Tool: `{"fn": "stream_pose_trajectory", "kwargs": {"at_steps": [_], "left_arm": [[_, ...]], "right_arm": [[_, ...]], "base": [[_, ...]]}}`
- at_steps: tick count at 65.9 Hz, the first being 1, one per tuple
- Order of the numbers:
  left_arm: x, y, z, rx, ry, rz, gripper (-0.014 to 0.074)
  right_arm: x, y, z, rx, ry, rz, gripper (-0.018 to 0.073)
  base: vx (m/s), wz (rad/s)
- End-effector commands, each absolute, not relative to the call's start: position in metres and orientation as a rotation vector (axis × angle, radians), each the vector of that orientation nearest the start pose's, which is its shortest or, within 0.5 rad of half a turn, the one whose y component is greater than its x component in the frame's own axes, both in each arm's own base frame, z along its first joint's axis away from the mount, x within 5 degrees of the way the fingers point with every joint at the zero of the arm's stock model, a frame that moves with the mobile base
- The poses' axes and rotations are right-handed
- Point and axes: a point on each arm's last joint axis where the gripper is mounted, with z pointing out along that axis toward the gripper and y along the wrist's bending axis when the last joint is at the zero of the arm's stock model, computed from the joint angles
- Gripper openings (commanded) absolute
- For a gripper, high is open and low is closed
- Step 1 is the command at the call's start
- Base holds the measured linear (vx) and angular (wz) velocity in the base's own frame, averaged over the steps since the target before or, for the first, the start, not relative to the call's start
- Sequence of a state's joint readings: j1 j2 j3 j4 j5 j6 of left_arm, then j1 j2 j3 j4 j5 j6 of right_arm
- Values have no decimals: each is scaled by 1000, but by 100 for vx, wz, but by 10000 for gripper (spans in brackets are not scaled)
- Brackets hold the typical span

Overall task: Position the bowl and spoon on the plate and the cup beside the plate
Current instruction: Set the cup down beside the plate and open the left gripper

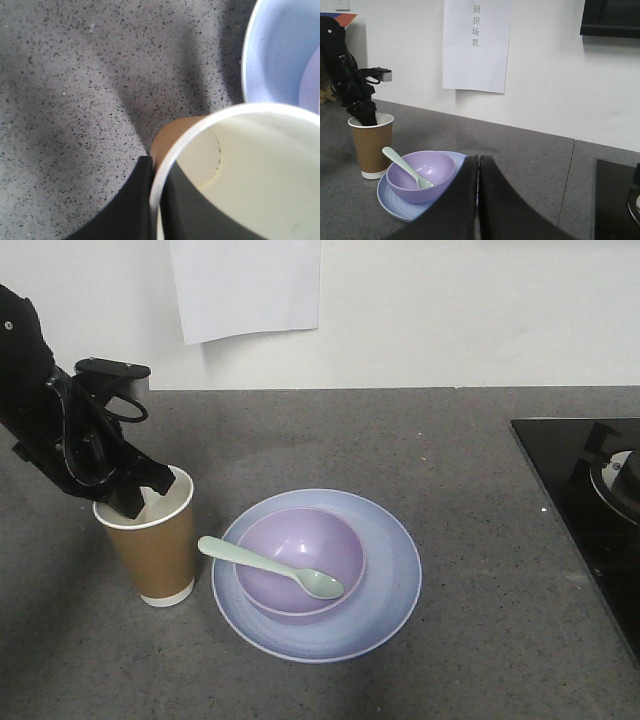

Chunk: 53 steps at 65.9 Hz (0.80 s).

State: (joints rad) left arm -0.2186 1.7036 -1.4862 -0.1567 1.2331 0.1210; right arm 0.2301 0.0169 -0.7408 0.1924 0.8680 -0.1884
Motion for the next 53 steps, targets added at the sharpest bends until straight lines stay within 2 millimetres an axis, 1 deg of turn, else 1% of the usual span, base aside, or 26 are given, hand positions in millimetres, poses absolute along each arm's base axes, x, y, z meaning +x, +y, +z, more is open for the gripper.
{"fn": "stream_pose_trajectory", "kwargs": {"at_steps": [1, 15, 37, 44, 53], "left_arm": [[328, -89, 316, 442, 2855, -265, -3], [328, -89, 316, 440, 2847, -265, 30], [329, -89, 316, 438, 2842, -266, 176], [330, -90, 321, 436, 2829, -273, 217], [332, -92, 335, 433, 2788, -299, 248]], "right_arm": [[-33, 6, 370, -325, 1532, 251, -6], [-33, 6, 370, -325, 1532, 251, -6], [-33, 6, 370, -303, 1537, 272, -6], [-33, 6, 370, -303, 1537, 272, -6], [-33, 6, 370, -303, 1538, 270, -6]], "base": [[0, 0], [0, 0], [0, 0], [0, 0], [0, 0]]}}
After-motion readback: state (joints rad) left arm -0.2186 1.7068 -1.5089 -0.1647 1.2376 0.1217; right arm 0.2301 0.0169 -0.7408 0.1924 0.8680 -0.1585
